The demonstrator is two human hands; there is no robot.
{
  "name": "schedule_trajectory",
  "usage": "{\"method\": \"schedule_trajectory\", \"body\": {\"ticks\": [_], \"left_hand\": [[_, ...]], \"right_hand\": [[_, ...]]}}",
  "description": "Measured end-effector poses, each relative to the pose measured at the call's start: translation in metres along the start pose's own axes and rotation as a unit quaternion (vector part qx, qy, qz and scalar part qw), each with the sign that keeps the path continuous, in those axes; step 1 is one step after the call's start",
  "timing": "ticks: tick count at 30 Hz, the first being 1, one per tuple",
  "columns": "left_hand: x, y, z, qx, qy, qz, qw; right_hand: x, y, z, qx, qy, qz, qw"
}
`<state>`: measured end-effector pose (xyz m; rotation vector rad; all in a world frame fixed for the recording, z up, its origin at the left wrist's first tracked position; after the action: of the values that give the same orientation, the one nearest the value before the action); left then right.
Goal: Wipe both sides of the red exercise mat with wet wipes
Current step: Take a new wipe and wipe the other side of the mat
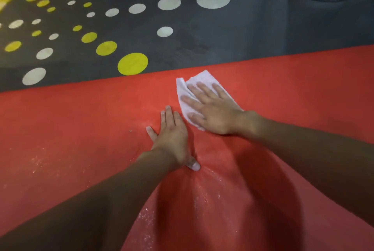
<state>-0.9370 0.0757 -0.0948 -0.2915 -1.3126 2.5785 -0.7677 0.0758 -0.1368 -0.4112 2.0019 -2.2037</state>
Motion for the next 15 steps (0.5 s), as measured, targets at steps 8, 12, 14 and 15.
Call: {"method": "schedule_trajectory", "body": {"ticks": [8,12,14,15], "left_hand": [[0.002,-0.003,0.002,-0.002,-0.008,-0.005,1.0],[-0.007,-0.002,0.01,-0.031,-0.035,-0.073,0.996],[-0.014,-0.001,0.021,-0.083,-0.042,-0.099,0.991],[-0.013,0.0,0.027,-0.102,-0.035,-0.088,0.99]], "right_hand": [[0.033,0.007,0.015,0.006,0.07,-0.027,0.997],[-0.005,-0.001,0.03,0.009,0.104,-0.008,0.994],[0.003,0.002,0.026,0.006,0.2,-0.026,0.979],[0.019,0.006,0.026,-0.001,0.193,-0.029,0.981]]}}
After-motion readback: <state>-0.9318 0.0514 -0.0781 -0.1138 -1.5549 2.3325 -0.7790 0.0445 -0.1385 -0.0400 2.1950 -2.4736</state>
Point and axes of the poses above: each hand's wrist, its own z-axis away from the middle knuckle, its own y-axis out of the palm, x = y × z, the point moved 1 cm from there along -z, towards the middle knuckle, and after that the axes turned 9 degrees about -y, right-handed, at the moved point
